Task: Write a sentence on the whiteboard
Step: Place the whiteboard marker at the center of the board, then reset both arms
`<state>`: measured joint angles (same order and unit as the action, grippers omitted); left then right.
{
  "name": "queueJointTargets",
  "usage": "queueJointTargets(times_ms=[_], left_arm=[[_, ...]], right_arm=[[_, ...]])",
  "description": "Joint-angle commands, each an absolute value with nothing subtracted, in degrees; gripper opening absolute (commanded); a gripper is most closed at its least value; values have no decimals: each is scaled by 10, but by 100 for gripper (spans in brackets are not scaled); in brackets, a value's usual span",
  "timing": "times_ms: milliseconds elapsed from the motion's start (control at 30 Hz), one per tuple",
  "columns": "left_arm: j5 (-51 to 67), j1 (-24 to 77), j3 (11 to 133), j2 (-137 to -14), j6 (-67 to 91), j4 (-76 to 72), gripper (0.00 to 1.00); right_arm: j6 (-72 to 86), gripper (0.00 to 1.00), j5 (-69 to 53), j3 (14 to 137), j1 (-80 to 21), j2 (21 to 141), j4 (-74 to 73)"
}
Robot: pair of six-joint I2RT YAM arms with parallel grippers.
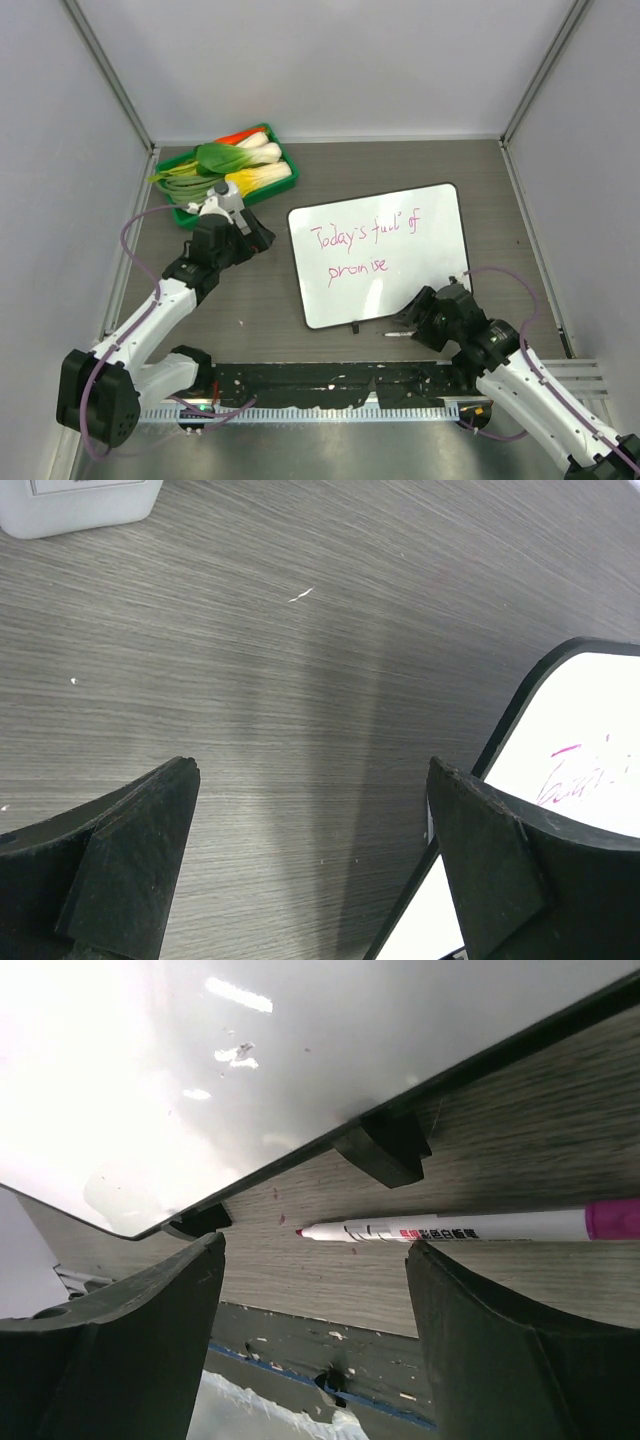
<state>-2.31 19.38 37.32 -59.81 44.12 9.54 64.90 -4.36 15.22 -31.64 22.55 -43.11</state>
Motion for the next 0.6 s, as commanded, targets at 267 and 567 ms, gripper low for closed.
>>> queueJointTargets(times_ms=[267,567], left_arm=[[29,192,394,-586,396,41,100],[51,192,407,-577,367,58,100]], right_arm=[[528,79,-17,251,-314,343,-291],[418,98,32,351,-313,449,-188]])
